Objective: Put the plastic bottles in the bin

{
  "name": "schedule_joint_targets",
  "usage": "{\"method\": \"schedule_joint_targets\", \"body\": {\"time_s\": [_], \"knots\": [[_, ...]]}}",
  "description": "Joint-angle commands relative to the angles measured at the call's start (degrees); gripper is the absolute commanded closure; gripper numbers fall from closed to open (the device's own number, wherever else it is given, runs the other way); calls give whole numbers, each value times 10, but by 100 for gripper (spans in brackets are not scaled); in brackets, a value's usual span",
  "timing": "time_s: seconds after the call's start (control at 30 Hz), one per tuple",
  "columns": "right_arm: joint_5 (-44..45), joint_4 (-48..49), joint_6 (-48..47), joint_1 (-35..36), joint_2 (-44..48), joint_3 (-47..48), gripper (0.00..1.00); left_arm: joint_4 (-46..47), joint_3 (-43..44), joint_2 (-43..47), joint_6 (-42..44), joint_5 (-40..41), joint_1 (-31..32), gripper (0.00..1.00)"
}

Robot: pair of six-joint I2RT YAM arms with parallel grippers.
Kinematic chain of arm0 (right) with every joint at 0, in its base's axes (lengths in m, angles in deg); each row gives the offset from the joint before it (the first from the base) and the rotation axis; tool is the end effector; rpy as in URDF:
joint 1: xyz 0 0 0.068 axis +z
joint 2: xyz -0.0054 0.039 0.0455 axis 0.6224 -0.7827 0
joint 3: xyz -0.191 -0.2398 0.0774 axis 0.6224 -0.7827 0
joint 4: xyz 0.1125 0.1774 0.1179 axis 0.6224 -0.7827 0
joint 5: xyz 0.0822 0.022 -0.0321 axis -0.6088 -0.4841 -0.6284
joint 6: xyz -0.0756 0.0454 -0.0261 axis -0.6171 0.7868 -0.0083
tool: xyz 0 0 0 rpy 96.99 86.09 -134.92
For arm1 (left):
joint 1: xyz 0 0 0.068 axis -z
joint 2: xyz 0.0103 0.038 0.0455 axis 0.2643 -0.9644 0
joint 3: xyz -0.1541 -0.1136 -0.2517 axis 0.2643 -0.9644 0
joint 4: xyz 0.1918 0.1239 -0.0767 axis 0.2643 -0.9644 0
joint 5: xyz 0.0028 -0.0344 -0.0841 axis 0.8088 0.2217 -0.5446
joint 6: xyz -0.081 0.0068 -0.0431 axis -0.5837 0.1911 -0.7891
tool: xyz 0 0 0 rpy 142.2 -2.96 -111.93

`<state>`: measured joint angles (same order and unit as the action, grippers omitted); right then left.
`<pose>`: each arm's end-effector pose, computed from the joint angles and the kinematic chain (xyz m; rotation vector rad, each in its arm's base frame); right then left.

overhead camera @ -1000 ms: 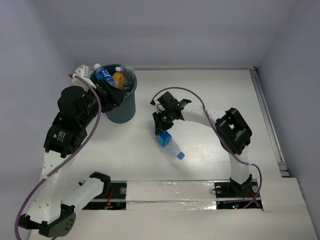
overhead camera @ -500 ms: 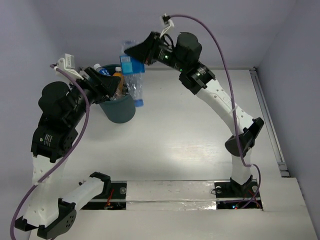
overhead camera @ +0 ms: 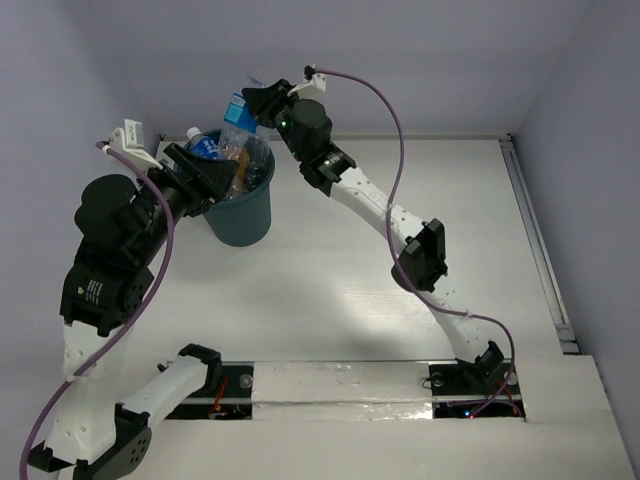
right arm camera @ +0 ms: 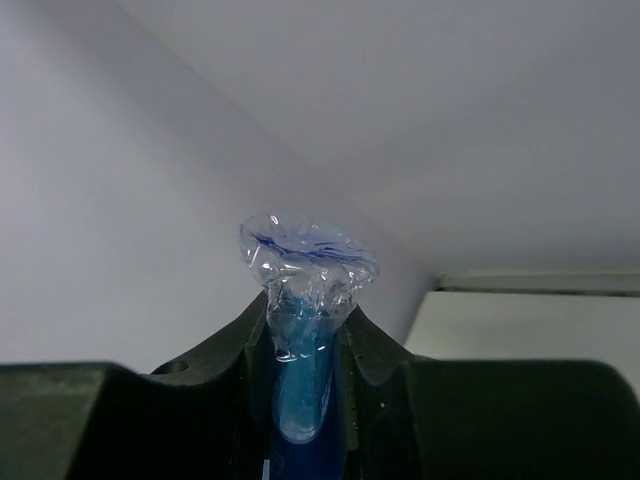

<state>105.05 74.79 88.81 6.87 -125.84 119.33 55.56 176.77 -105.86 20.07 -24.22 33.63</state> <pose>0.4479 0.4219 0.4505 0.2069 1.3513 1.1208 0.1180 -0.0458 0.5442 -0.1990 1.5569 -0.8342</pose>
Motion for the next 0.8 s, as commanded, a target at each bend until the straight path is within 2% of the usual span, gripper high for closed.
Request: {"method": "schedule_joint_targets", "body": {"time_s": [0.0, 0.1, 0.23, 0.33, 0.57, 0.7, 0.77], "knots": [[103, 83, -90, 16, 24, 27, 98, 1, -2, -1, 9, 14, 1, 46], [113, 93, -170, 27, 22, 7, 98, -13, -6, 2, 19, 25, 1, 46], [118, 133, -275, 57, 55, -96, 98, -17, -7, 12, 33, 39, 1, 46], [119, 136, -331, 81, 63, -123, 98, -14, -11, 17, 37, 64, 1, 46], [135, 168, -397, 112, 90, -207, 95, -10, -29, 29, 32, 64, 1, 44], [148, 194, -422, 119, 115, -267, 89, -12, -46, 40, 27, 67, 1, 32], [149, 193, -423, 119, 129, -290, 77, -13, -52, 45, 23, 69, 1, 22]]}}
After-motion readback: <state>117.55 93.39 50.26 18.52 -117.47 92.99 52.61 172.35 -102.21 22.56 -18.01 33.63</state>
